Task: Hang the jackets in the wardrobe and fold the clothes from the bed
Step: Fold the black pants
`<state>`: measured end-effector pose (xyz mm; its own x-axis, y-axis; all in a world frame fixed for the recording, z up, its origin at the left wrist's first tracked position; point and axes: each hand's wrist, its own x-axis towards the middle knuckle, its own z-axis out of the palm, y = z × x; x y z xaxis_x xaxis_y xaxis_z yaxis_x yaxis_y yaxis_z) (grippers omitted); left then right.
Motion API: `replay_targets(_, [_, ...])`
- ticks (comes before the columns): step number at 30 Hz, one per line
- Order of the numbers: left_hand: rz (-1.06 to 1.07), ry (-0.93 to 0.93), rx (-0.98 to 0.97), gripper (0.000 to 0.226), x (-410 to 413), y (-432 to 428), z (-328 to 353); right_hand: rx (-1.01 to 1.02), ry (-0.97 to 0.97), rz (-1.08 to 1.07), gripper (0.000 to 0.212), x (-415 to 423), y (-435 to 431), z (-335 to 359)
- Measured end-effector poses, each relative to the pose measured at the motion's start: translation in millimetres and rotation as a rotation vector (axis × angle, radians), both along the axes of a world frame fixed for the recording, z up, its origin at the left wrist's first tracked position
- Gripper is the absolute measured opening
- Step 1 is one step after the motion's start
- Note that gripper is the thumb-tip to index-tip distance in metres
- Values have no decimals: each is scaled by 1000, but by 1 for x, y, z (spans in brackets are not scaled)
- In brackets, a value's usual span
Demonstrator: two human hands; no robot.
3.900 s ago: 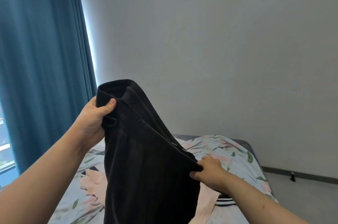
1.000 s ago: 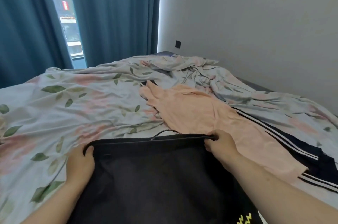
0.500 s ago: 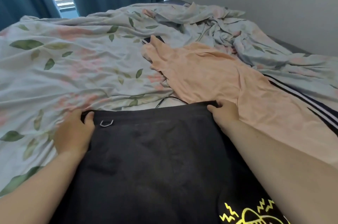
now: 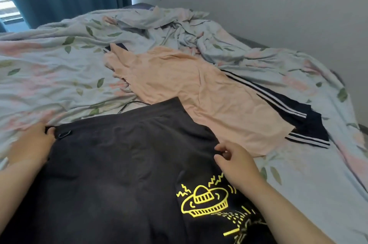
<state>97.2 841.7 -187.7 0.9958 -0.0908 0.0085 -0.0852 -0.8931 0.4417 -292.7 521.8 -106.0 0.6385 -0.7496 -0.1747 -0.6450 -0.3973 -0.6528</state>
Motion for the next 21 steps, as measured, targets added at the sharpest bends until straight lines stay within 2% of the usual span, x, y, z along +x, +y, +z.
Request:
replay_targets(2, [-19, 47, 58, 28, -3, -6, 15, 1, 147, -27, 27, -30, 4, -7])
replay_targets(4, [45, 15, 139, 40, -12, -17, 35, 117, 336, -23, 43, -49, 4, -12])
replay_targets(6, [57, -197, 146, 42, -42, -51, 62, 166, 431, -33, 46, -56, 2, -9])
replay_targets(8, [-156, -317, 44, 34, -88, -108, 80, 174, 470, -43, 48, -55, 3, -5])
replay_targets(10, [-382, -142, -135, 26, -141, -174, 91, 204, 530, -22, 54, -53, 7, -5])
replay_targets(12, [-549, 124, -225, 37, -187, -234, 93, 242, 560, 12, 63, -51, 13, -7])
replay_targets(15, [-786, 397, -55, 64, -224, -293, 79, 306, 550, 139, 75, -51, 22, -4])
replay_targets(17, [-774, 503, 97, 70, -231, -312, 70, 313, 536, 210, 79, -54, 28, 0])
replay_targets(18, [-726, 537, 129, 71, -230, -315, 67, 319, 488, 208, 74, -55, 31, 1])
replay_targets(21, [-605, 583, 79, 76, -226, -317, 70, 441, 224, 124, 34, -59, 33, 4])
